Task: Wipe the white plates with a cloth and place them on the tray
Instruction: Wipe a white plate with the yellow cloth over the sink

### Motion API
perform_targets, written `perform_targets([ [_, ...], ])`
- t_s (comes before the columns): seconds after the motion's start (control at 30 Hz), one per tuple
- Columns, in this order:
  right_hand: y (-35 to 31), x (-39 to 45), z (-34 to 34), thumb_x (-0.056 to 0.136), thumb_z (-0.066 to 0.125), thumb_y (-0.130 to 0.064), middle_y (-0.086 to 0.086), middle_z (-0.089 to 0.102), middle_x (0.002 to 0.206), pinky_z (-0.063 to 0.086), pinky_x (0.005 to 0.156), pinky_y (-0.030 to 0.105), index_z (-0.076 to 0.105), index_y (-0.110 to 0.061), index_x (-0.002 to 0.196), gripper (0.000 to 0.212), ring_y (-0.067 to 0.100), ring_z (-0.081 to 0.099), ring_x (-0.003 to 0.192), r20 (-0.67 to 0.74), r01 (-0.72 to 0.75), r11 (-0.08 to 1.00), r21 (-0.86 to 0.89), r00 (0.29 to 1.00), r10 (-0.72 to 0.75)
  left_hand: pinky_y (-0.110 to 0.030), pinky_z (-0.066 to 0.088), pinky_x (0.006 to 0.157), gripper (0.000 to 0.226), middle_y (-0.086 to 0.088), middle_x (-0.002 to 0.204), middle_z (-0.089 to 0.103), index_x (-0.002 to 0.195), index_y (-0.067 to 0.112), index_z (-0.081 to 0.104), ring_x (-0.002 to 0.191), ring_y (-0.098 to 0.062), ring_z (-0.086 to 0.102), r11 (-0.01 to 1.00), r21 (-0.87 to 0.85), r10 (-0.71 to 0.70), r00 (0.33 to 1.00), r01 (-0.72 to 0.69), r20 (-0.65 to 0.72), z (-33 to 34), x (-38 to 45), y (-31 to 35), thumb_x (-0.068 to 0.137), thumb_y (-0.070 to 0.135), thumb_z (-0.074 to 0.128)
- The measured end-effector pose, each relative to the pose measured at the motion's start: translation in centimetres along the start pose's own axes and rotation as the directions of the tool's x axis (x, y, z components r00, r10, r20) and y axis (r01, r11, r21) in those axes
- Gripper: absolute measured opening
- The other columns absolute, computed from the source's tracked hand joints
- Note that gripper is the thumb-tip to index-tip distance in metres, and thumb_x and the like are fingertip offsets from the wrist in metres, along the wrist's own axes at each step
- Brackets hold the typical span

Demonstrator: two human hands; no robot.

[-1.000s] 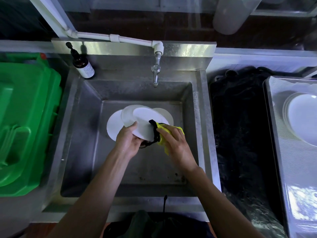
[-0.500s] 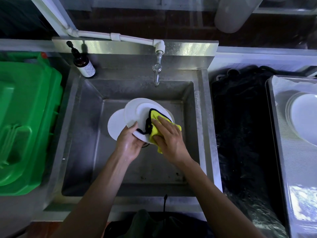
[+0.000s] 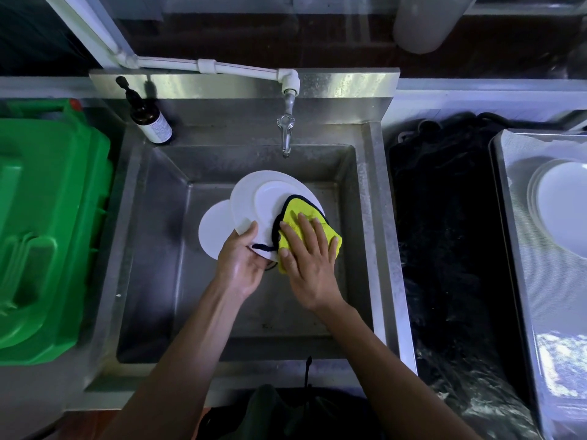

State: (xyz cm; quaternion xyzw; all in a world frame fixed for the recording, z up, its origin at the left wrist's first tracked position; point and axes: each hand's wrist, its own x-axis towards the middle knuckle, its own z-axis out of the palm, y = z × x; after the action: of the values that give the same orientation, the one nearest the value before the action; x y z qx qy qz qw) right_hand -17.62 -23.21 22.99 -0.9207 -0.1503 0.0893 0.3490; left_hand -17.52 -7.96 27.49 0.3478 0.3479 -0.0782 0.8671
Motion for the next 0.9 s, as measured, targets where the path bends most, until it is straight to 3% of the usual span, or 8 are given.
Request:
perform_targets([
  [0.13, 1.1, 0.5, -0.4, 0.103, 0.017, -0.059, -0.01, 0.014, 0.166, 0.007, 0.121, 0.06, 0.032, -0.039, 0.152, 0.055, 0.014, -0.003, 0.155, -0.015, -0.079, 0.993, 0.09, 0.997, 0.081, -0.05, 0.059, 0.09, 0.049, -0.024, 0.138, 0.06, 0.146, 0.004, 0.049, 0.121, -0.039, 0.064, 0.999, 0.022, 0.021, 0.998, -0.022, 0.061, -0.2, -0.4, -0.1, 0.1, 0.019, 0.055],
  [0.33, 2.1, 1.9, -1.2, 0.103, 0.027, -0.054, -0.005, 0.01, 0.168, 0.004, 0.125, 0.049, 0.032, -0.033, 0.155, 0.056, 0.018, -0.001, 0.156, 0.007, -0.084, 0.98, 0.179, 0.996, 0.084, -0.058, 0.049, 0.104, 0.042, -0.022, 0.143, 0.057, 0.147, 0.007, 0.049, 0.13, -0.04, 0.057, 0.998, 0.055, 0.024, 0.987, -0.033, 0.162, -1.2, -0.5, 0.3, 0.105, 0.011, 0.046],
  [0.53, 2.6, 3.8, -2.7, 0.104, 0.036, -0.052, -0.011, 0.012, 0.167, 0.01, 0.124, 0.05, 0.024, -0.041, 0.156, 0.054, 0.016, 0.002, 0.153, 0.045, -0.176, 0.937, 0.302, 0.984, 0.17, -0.051, 0.057, 0.094, 0.038, -0.016, 0.142, 0.06, 0.137, 0.011, 0.061, 0.13, -0.035, 0.059, 0.995, 0.096, 0.007, 0.972, -0.03, 0.235, -2.3, -0.9, 0.7, 0.101, 0.006, 0.051],
  [0.63, 2.7, 4.7, -3.7, 0.106, 0.039, -0.047, -0.012, 0.016, 0.165, 0.015, 0.124, 0.048, 0.022, -0.04, 0.156, 0.053, 0.013, 0.008, 0.151, 0.05, -0.196, 0.923, 0.331, 0.98, 0.19, -0.046, 0.06, 0.086, 0.038, -0.013, 0.137, 0.064, 0.129, 0.014, 0.069, 0.124, -0.032, 0.063, 0.99, 0.143, -0.028, 0.967, -0.009, 0.254, -2.7, -1.2, 0.8, 0.091, 0.011, 0.064],
  [0.77, 2.4, 5.8, -5.1, 0.106, 0.035, -0.048, -0.014, 0.021, 0.163, 0.019, 0.12, 0.049, 0.023, -0.039, 0.156, 0.053, 0.015, 0.014, 0.149, 0.051, -0.169, 0.95, 0.264, 0.986, 0.161, -0.042, 0.061, 0.081, 0.036, -0.013, 0.131, 0.068, 0.119, 0.016, 0.075, 0.118, -0.032, 0.067, 0.965, 0.261, -0.078, 0.973, 0.019, 0.216, -3.1, -1.3, 0.7, 0.084, 0.011, 0.068],
  [0.9, 1.7, 6.3, -5.5, 0.107, 0.031, -0.048, -0.014, 0.02, 0.163, 0.018, 0.118, 0.053, 0.023, -0.039, 0.156, 0.051, 0.017, 0.015, 0.149, 0.067, -0.097, 0.985, 0.143, 0.994, 0.088, -0.049, 0.06, 0.09, 0.034, -0.016, 0.129, 0.069, 0.117, 0.017, 0.075, 0.118, -0.035, 0.066, 0.93, 0.367, -0.096, 0.966, 0.002, 0.239, -2.9, -1.4, 0.7, 0.085, 0.01, 0.066],
])
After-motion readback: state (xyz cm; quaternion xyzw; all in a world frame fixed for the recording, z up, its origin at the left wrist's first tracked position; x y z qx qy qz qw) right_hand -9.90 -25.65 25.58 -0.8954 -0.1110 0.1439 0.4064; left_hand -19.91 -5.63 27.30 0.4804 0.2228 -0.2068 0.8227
